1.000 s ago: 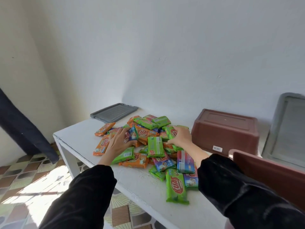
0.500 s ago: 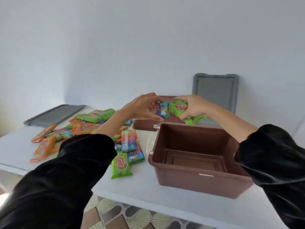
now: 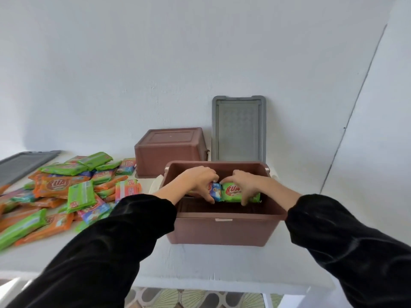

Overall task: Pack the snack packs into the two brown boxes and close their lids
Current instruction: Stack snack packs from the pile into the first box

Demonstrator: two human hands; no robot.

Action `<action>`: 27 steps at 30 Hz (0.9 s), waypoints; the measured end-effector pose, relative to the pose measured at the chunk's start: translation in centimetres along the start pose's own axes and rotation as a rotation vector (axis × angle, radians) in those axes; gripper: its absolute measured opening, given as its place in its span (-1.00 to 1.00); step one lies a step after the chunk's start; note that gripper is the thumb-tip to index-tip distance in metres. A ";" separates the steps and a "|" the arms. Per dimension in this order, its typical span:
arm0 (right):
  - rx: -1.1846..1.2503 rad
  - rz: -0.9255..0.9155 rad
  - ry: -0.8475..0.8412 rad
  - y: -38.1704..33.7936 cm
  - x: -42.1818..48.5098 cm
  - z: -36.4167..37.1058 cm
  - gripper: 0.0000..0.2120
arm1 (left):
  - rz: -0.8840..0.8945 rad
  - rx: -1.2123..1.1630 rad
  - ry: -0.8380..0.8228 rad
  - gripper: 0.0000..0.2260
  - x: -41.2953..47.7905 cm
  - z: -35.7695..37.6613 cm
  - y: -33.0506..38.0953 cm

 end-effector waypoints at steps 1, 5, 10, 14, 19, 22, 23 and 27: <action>-0.032 0.002 -0.008 -0.1 0.4 0.6 -0.11 | -0.009 0.010 -0.010 -0.41 0.3 0.8 0.2; -0.160 -0.024 -0.037 -0.1 1.6 2.4 -0.03 | -0.033 0.034 -0.029 -0.37 0.7 2.9 0.6; -0.239 -0.041 0.038 -0.5 2.5 3.0 -0.22 | -0.027 0.164 -0.054 -0.41 0.9 3.0 0.9; -0.296 -0.011 0.010 -0.6 2.6 3.4 -0.38 | -0.046 0.173 -0.075 -0.41 0.9 3.0 1.1; -0.363 0.010 0.041 -1.0 2.9 3.6 -0.49 | -0.049 0.186 -0.135 -0.45 1.0 3.0 1.1; -0.336 0.030 0.055 -1.1 2.9 3.6 -0.51 | -0.050 0.147 -0.122 -0.45 0.9 3.3 0.8; -0.323 0.037 0.062 -1.1 3.0 3.5 -0.52 | -0.055 0.124 -0.117 -0.46 0.8 3.4 0.7; -0.294 0.056 0.054 -1.1 3.1 3.1 -0.49 | -0.062 0.040 -0.097 -0.46 0.8 3.5 0.4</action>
Point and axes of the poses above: each hand's wrist, its own x-axis towards the middle knuckle, its own z-axis out of the palm, y = z × x, the point moved 1 cm from there along x, towards the middle knuckle
